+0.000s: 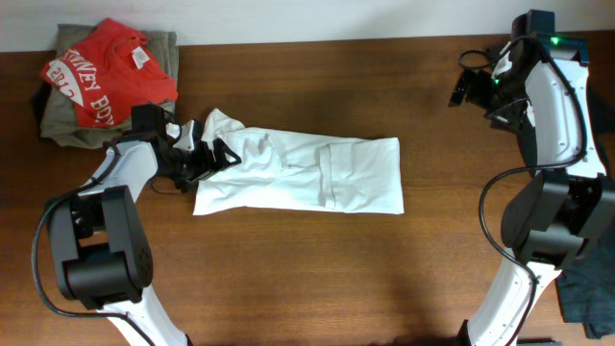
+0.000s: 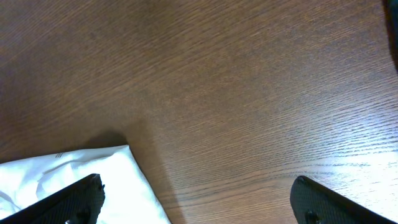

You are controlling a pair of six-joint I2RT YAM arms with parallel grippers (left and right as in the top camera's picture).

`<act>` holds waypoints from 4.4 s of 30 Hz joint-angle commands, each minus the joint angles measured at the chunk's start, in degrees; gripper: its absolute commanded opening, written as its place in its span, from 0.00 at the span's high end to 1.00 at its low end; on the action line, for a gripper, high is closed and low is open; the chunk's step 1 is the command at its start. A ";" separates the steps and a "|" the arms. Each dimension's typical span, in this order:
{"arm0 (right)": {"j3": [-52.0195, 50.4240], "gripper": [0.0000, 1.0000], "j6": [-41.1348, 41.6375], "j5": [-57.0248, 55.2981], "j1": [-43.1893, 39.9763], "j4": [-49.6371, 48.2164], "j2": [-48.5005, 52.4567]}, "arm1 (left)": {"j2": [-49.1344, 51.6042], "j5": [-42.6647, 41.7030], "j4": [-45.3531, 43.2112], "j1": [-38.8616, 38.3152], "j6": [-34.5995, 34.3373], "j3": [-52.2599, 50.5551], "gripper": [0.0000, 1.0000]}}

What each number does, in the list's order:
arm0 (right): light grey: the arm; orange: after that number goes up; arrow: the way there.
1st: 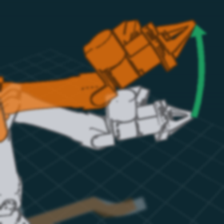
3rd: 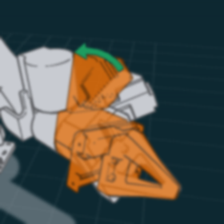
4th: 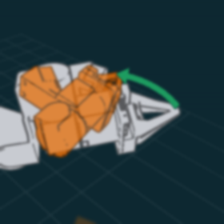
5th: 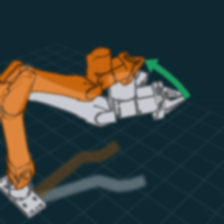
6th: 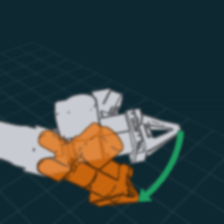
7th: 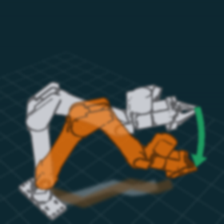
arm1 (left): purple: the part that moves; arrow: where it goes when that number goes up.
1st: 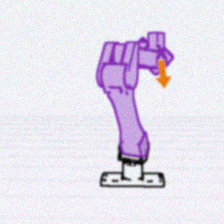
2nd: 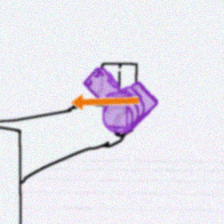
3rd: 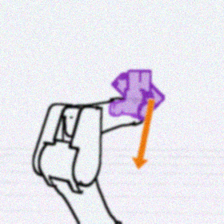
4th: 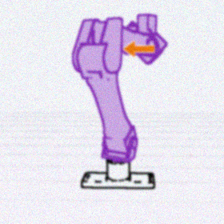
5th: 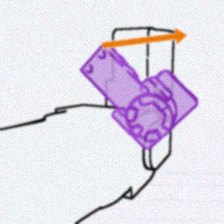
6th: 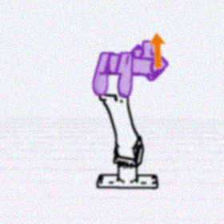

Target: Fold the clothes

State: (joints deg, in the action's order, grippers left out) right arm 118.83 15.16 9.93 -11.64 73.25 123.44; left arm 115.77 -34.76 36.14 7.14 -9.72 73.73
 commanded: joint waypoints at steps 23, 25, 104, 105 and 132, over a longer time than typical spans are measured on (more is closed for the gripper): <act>0.98 0.01 -0.13 -0.52 -0.07 0.04 -0.37 | 4.90 8.00 8.31 4.57 -2.89 1.40 1.00; 0.98 0.01 -0.13 -0.52 -0.07 0.02 -0.37 | 1.95 8.02 10.69 7.04 -2.84 2.62 1.00; 0.98 0.01 -0.13 -0.52 -0.07 0.02 -0.37 | -5.46 13.05 20.94 -30.25 -3.91 16.35 0.14; 0.98 0.01 -0.13 -0.52 -0.07 0.02 -0.37 | -4.55 12.61 20.20 -30.29 -3.91 16.35 0.14; 0.98 0.01 -0.13 -0.52 -0.07 0.02 -0.37 | 8.35 9.75 -3.56 -42.47 -11.21 25.79 0.20</act>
State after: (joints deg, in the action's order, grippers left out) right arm 118.83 15.03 9.93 -11.64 73.28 123.44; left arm 123.35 -26.04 32.45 -34.15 -21.67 98.52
